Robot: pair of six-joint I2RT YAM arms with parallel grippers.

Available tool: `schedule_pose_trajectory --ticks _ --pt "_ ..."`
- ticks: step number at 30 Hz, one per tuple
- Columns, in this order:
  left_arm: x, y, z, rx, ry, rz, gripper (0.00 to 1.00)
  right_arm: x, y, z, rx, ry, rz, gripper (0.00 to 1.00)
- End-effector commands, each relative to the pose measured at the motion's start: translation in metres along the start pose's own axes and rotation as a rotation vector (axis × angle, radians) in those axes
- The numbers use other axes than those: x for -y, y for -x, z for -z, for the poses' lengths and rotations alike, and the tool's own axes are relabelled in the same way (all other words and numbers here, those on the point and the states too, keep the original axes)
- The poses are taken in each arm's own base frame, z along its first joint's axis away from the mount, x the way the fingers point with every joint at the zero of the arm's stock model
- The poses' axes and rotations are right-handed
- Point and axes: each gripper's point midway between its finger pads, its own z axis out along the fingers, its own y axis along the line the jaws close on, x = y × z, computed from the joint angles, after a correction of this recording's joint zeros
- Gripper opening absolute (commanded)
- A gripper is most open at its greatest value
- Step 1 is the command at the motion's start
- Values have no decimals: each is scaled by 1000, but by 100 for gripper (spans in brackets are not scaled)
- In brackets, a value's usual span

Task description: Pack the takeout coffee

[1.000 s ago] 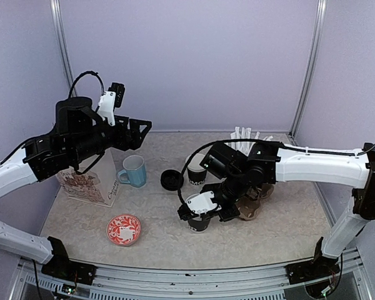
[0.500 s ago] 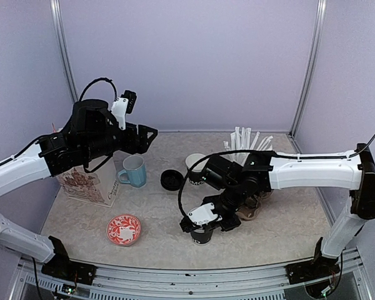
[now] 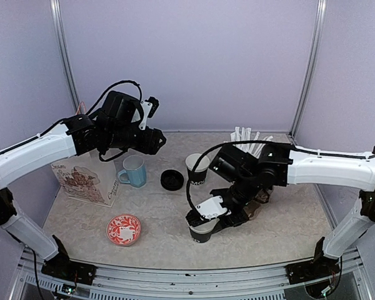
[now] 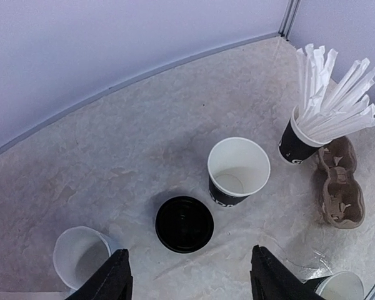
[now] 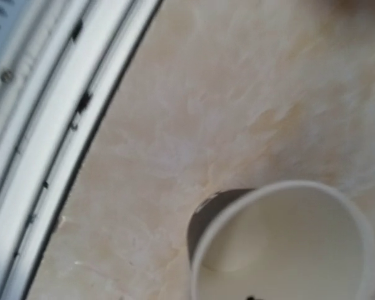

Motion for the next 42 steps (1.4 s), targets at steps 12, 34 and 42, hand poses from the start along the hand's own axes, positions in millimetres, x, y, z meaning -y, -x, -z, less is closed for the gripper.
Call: schedule_pose_trajectory --ticks 12,34,42 --pt "-28 -90 -106 -503 204 64 54 43 -71 98 413 -330 -379 38" --pt "-49 -152 -168 -718 286 90 36 23 -95 70 442 -322 -388 40" --pt "-46 -165 -169 -757 265 89 27 22 -96 67 437 -310 -389 40"
